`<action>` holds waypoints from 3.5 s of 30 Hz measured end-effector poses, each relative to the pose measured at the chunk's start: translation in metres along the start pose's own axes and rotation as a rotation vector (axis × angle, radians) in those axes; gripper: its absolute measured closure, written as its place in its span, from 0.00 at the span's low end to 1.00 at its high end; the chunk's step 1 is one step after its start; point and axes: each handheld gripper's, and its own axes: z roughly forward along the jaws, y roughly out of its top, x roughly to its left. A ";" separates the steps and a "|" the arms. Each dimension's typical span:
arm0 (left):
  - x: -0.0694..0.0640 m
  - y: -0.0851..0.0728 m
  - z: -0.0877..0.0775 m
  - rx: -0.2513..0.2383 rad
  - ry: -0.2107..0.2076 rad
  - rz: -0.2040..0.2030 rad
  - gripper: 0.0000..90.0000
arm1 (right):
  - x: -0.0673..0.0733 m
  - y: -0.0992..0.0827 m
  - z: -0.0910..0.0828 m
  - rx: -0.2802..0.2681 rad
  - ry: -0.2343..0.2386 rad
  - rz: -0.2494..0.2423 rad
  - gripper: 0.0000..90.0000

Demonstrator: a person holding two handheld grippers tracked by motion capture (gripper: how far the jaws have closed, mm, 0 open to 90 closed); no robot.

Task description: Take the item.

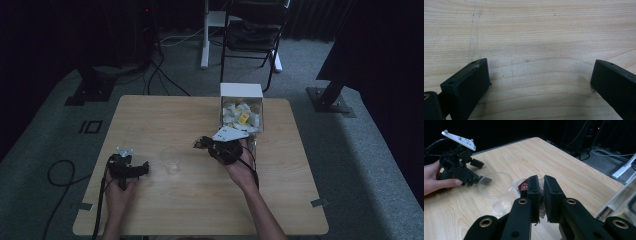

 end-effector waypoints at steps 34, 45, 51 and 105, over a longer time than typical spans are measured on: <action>0.000 0.000 0.000 -0.001 0.000 0.000 0.03 | 0.016 0.019 0.024 -0.006 0.052 -0.020 0.93; 0.000 0.000 0.000 -0.001 0.000 0.000 0.03 | 0.021 0.025 0.034 -0.007 0.068 -0.024 0.93; 0.000 0.000 0.000 -0.001 0.000 0.000 0.03 | 0.025 0.029 0.042 -0.005 0.080 -0.031 0.93; 0.000 0.000 0.000 -0.002 0.000 0.000 0.03 | 0.057 0.012 0.048 0.067 0.207 -0.061 0.32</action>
